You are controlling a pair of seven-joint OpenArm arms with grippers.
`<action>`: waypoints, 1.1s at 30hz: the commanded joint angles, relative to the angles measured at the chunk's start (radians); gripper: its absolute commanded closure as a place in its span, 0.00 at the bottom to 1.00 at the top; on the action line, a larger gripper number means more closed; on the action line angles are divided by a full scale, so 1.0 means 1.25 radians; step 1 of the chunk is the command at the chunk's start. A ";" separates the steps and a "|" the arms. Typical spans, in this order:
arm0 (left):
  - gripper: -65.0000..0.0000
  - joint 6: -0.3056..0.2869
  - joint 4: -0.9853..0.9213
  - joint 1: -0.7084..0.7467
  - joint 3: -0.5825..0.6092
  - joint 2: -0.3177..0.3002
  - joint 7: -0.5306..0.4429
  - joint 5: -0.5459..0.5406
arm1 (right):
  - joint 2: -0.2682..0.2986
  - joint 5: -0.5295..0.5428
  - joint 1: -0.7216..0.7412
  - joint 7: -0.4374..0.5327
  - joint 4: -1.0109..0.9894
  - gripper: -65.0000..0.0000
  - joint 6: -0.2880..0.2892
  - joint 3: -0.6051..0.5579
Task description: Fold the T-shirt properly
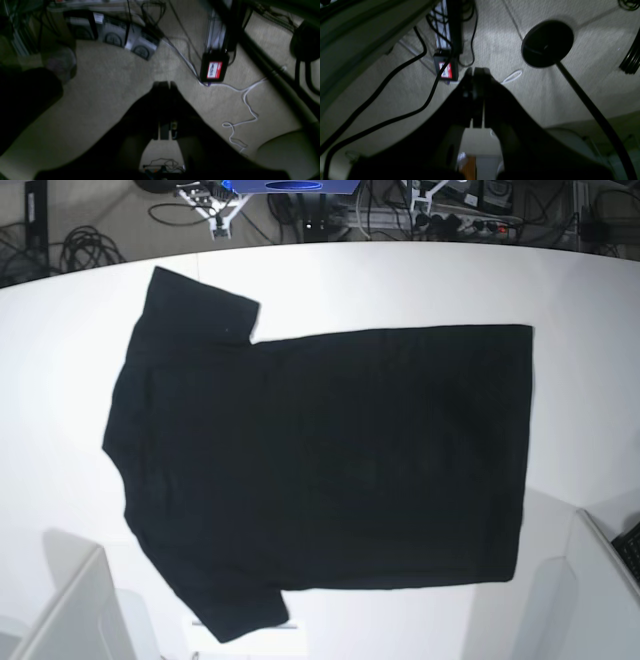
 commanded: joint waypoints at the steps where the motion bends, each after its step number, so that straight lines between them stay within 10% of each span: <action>1: 1.00 0.003 0.011 -0.006 0.005 0.004 -0.007 -0.001 | -0.002 0.002 -0.002 0.010 0.003 1.00 -0.005 0.001; 8: 1.00 0.003 0.012 -0.014 0.005 0.001 -0.007 0.005 | 0.004 0.002 -0.006 0.010 0.003 0.94 -0.005 0.001; 15: 0.99 0.003 0.013 -0.009 -0.002 0.001 -0.007 -0.001 | 0.020 -0.001 -0.041 0.012 0.009 0.47 -0.004 -0.003; 18: 0.99 0.001 0.013 -0.010 0.005 0.001 -0.007 0.005 | 0.020 -0.001 -0.050 0.012 0.009 0.59 -0.004 -0.003; 22: 0.99 0.001 0.013 -0.010 0.005 0.001 -0.007 -0.001 | 0.020 0.002 -0.058 0.012 0.009 1.00 -0.004 0.001; 29: 0.62 0.001 0.015 0.006 0.007 0.001 -0.006 0.007 | 0.020 0.002 -0.061 0.014 0.009 1.00 -0.004 0.002; 33: 0.88 0.001 0.065 0.035 0.007 0.001 -0.007 0.007 | 0.020 0.002 -0.062 0.014 0.009 1.00 -0.004 0.000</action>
